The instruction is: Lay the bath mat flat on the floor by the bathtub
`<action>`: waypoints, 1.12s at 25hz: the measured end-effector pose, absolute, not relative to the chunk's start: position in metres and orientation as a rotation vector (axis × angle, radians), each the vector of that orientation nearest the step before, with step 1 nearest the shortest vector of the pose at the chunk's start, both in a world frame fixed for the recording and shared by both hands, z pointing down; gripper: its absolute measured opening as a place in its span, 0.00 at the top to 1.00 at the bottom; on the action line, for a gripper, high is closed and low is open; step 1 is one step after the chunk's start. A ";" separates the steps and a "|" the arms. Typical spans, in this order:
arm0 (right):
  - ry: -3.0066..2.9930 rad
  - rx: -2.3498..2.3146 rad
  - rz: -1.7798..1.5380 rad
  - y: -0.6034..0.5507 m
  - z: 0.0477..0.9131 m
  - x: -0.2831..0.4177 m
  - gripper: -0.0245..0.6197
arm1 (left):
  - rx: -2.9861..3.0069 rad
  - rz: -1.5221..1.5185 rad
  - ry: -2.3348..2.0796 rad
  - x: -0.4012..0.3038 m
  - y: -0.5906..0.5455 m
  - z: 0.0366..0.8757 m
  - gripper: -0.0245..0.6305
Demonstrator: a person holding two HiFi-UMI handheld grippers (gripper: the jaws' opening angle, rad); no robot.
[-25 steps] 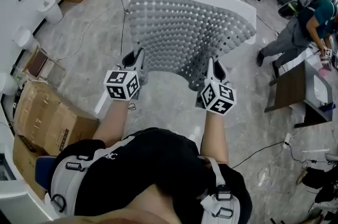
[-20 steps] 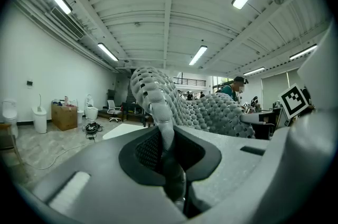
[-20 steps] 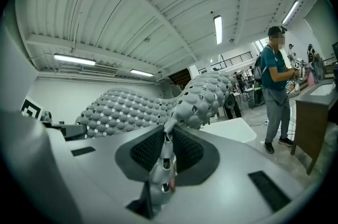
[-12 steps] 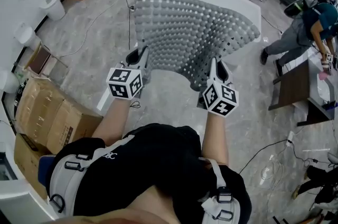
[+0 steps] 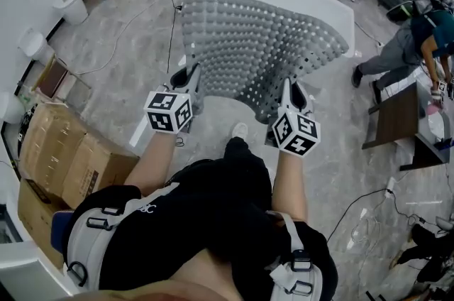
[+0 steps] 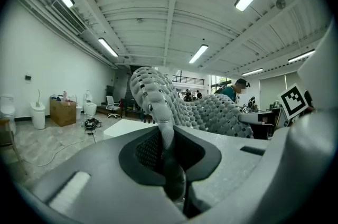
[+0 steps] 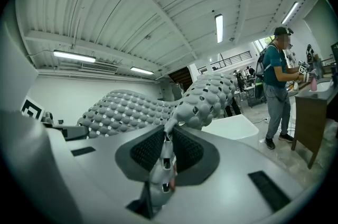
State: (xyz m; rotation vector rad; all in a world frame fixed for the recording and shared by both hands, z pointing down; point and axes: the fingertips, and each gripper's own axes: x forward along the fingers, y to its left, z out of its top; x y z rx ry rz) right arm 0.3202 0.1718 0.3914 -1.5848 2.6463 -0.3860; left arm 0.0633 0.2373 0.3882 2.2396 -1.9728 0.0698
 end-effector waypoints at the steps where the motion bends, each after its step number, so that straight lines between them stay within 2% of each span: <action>1: 2.647 -1.582 -0.384 0.168 0.393 0.318 0.88 | 2.239 0.065 -1.978 0.060 0.235 0.389 0.91; 13: 2.693 -1.481 -0.412 0.067 0.414 0.257 0.88 | 2.198 0.116 -2.044 0.007 0.151 0.403 0.91; 28: 2.704 -1.529 -0.542 -0.168 0.423 0.196 0.88 | 2.124 0.198 -2.012 -0.070 -0.082 0.408 0.91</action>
